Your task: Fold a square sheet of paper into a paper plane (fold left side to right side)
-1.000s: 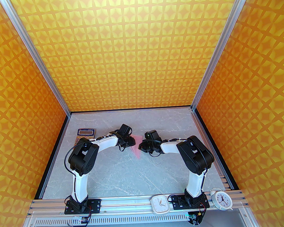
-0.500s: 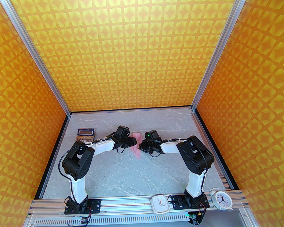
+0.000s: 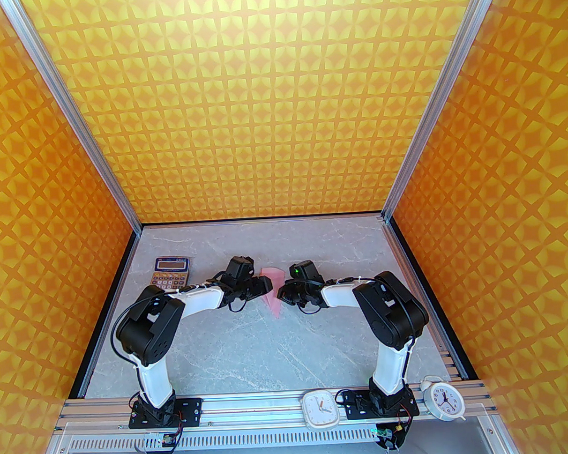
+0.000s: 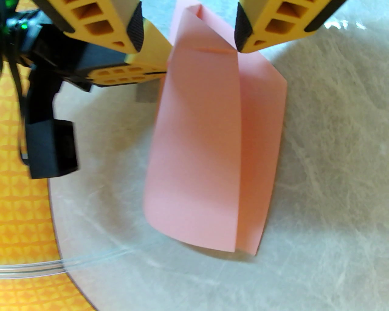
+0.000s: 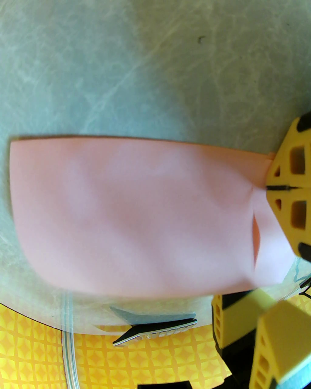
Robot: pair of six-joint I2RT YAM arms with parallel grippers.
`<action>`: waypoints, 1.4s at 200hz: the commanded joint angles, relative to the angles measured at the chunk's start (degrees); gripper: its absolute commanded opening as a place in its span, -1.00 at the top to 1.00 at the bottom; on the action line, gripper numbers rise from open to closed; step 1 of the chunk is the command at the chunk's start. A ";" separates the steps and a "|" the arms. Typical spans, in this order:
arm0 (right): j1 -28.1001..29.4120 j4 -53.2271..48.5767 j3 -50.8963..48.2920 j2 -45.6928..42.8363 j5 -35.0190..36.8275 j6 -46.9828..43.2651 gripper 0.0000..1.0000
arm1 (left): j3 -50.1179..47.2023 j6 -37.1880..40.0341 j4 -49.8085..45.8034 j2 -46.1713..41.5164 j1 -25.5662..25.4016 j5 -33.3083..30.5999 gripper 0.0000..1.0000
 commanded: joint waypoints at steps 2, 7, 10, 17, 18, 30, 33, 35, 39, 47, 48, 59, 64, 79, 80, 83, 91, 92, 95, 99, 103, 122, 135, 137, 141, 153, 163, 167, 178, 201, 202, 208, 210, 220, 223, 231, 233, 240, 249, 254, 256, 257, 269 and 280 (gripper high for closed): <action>0.66 -6.07 -2.14 2.53 2.32 -1.02 1.00 | -1.79 -2.70 5.79 -1.18 0.29 3.27 -0.10; 0.61 -6.07 -2.20 2.60 2.32 -1.03 1.00 | -2.28 -3.18 6.99 -1.18 0.30 3.65 -0.13; 0.66 -6.05 -2.13 2.58 2.32 -0.92 1.00 | -2.53 -3.53 7.37 -1.10 0.32 3.75 -0.15; 0.66 -6.02 -2.20 2.60 2.32 -0.98 1.00 | -2.82 -4.15 8.23 -0.99 0.30 4.12 -0.16; 0.64 -6.02 -2.20 2.60 2.32 -0.94 1.00 | -2.82 -4.24 8.37 -0.95 0.31 4.13 -0.17; 0.63 -6.03 -2.29 2.57 2.33 -0.94 1.00 | -3.18 -4.68 8.69 -0.61 0.31 4.33 -0.17; 0.66 -6.08 -2.28 2.56 2.32 -0.94 1.00 | -3.29 -4.68 8.59 -0.58 0.30 4.33 -0.17; 0.62 -6.08 -2.28 2.57 2.32 -1.04 1.00 | -3.33 -4.68 8.53 -0.57 0.27 4.33 -0.17; 0.62 -6.03 -2.27 2.48 2.32 -0.99 1.00 | -3.38 -4.61 8.43 -0.52 0.29 4.27 -0.17; 0.64 -6.09 -2.24 2.40 2.32 -0.99 1.00 | -3.36 -4.26 8.34 -0.41 0.41 4.24 -0.17; 0.62 -6.10 -2.27 2.46 2.32 -0.99 1.00 | -3.35 -4.21 8.34 -0.40 0.45 4.24 -0.17; 0.62 -6.11 -2.36 2.50 2.34 -1.05 1.00 | -2.60 -3.54 7.49 0.00 0.44 4.18 -0.10; 0.62 -6.11 -2.35 2.49 2.32 -0.99 1.00 | -2.35 -3.18 7.09 0.20 0.44 4.15 -0.05; 0.62 -6.11 -2.31 2.52 2.33 -0.90 1.00 | -1.65 -2.13 6.39 0.73 0.43 3.90 0.18; 0.62 -6.11 -2.25 2.52 2.28 -0.90 1.00 | -1.66 -1.95 6.31 0.73 0.46 3.85 0.20; 0.68 -6.08 -2.24 2.45 2.24 -0.90 1.00 | -1.59 -1.69 6.22 0.81 0.44 3.81 0.24; 0.62 -6.11 -2.30 2.38 2.23 -0.91 1.00 | -1.37 -0.80 5.40 1.05 0.50 3.41 0.30; 0.61 -6.11 -2.30 2.36 2.23 -0.95 1.00 | -1.35 -0.68 5.24 1.08 0.50 3.34 0.31; 0.61 -6.13 -2.29 2.31 2.23 -0.98 1.00 | -1.20 -0.37 4.73 1.16 0.45 3.21 0.34; 0.66 -6.25 -2.29 2.23 2.23 -0.99 1.00 | -1.03 0.12 4.19 1.38 0.47 3.03 0.44; 0.66 -6.20 -2.22 2.17 2.28 -1.05 1.00 | -0.81 0.65 3.76 1.53 0.47 2.89 0.52; 0.61 -6.28 -2.27 1.70 2.23 -1.23 1.00 | -0.13 2.38 1.74 2.24 0.45 1.61 0.71; 0.69 -6.20 -2.19 1.27 2.14 -1.50 1.00 | 0.78 3.25 -0.08 2.67 0.43 0.49 0.81; 0.65 -6.20 -2.15 1.24 2.14 -1.51 1.00 | 0.90 3.34 -0.34 2.75 0.41 0.34 0.81; 0.62 -6.13 -2.20 0.95 2.08 -1.67 1.00 | 1.13 3.67 -0.91 2.90 0.40 0.02 0.82; 0.69 -6.02 -2.20 -0.04 2.14 -2.22 1.00 | 2.15 4.21 -3.00 3.19 0.24 -1.45 0.91; 0.64 -6.19 -2.11 -1.11 2.32 -2.89 1.00 | 2.92 4.72 -4.84 3.21 0.05 -2.51 0.93; 0.70 -6.20 -2.11 -1.51 2.44 -3.24 1.00 | 3.11 4.88 -5.41 3.26 -0.06 -2.80 0.93; 0.70 -6.28 -2.16 -2.69 2.79 -4.01 1.00 | 3.88 5.09 -7.22 3.30 -0.25 -4.01 0.95; 1.00 -6.82 -1.98 -4.56 3.20 -6.05 1.00 | 6.18 6.13 -11.85 3.89 -0.86 -6.73 1.00; 1.02 -6.86 -1.96 -4.63 3.24 -6.16 1.00 | 6.30 6.22 -12.09 3.90 -0.93 -6.83 1.00; 1.29 -7.15 -1.73 -4.98 3.37 -6.61 1.00 | 6.92 6.66 -13.03 4.07 -1.17 -7.38 1.00; 1.37 -7.18 -1.69 -5.16 3.37 -6.79 1.00 | 7.09 6.79 -13.31 4.09 -1.30 -7.50 1.00; 1.99 -7.08 -1.27 -5.51 3.42 -7.53 1.00 | 7.83 7.05 -14.58 4.33 -1.53 -8.66 1.00; 2.08 -7.10 -1.12 -5.58 3.50 -7.76 1.00 | 8.00 7.19 -14.97 4.44 -1.69 -8.87 1.00; 2.56 -7.13 -0.84 -5.89 3.80 -8.08 0.99 | 8.71 7.29 -15.83 4.68 -1.92 -9.39 1.00; 2.68 -7.09 -0.74 -5.94 3.90 -8.14 0.99 | 8.88 7.28 -16.06 4.75 -1.89 -9.45 1.00; 3.08 -6.75 -0.54 -5.92 3.90 -8.36 0.99 | 9.23 7.20 -16.61 5.09 -1.92 -9.56 1.00; 3.53 -6.30 -0.21 -5.74 3.60 -8.47 0.99 | 9.63 7.00 -17.25 5.32 -2.02 -9.92 1.00; 3.74 -6.28 0.09 -5.50 3.43 -8.55 0.99 | 9.89 6.90 -17.62 5.41 -2.04 -10.15 1.00; 3.83 -6.28 0.20 -5.42 3.39 -8.55 0.99 | 9.96 6.92 -17.80 5.45 -2.01 -10.28 1.00; 3.89 -6.28 0.23 -5.32 3.34 -8.55 1.00 | 9.99 6.96 -17.83 5.48 -2.07 -10.31 1.00; 4.28 -5.99 0.76 -4.48 3.21 -8.42 1.00 | 10.45 7.00 -18.56 5.59 -2.13 -10.52 1.00; 4.52 -5.23 1.18 -3.77 2.86 -7.96 1.00 | 10.87 6.84 -19.19 5.65 -2.26 -10.78 1.00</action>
